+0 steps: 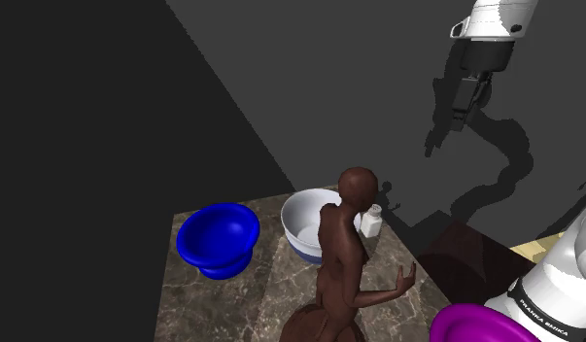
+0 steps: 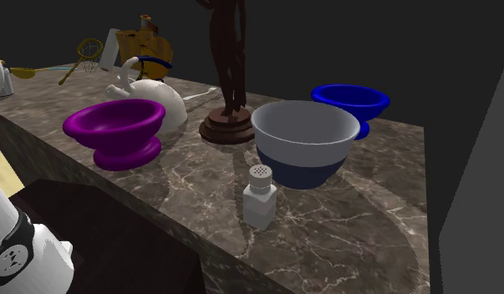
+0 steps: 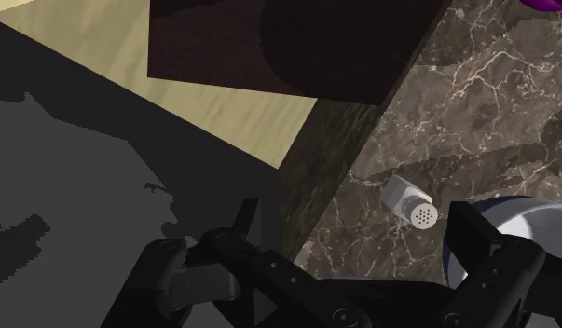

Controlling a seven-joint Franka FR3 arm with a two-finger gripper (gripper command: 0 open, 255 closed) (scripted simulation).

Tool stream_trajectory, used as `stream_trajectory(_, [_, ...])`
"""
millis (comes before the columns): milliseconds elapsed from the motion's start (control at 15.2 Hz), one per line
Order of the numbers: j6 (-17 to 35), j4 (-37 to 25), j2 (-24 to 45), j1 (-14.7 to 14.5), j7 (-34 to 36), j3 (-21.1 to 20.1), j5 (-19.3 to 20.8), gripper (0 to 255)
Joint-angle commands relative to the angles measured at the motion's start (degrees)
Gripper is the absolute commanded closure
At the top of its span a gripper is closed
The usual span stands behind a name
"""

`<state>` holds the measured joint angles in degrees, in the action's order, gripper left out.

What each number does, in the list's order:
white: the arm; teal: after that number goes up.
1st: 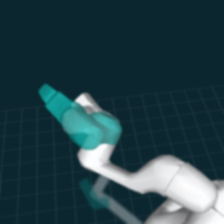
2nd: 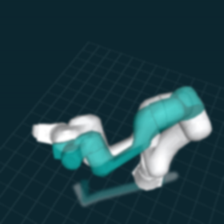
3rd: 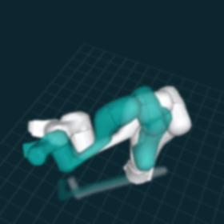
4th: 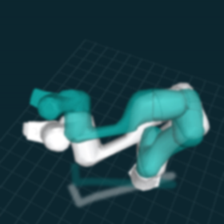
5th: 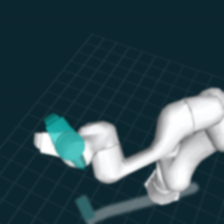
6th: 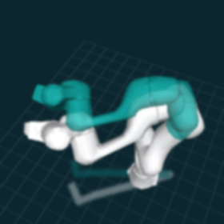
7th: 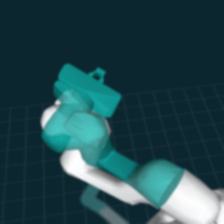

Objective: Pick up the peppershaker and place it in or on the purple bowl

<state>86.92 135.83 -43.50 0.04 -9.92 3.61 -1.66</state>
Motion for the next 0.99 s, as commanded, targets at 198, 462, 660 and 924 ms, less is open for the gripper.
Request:
stream_trajectory(198, [5.02,4.69,0.13,-0.34,4.02,-2.75,-1.83,0])
stream_trajectory(462, [12.18,9.90,1.76,-1.07,9.28,-6.55,-4.38,0])
stream_trajectory(660, [17.93,12.95,4.20,-1.74,13.16,-9.50,-6.29,0])
stream_trajectory(924, [26.09,15.75,9.19,-2.66,18.33,-13.47,-8.62,0])
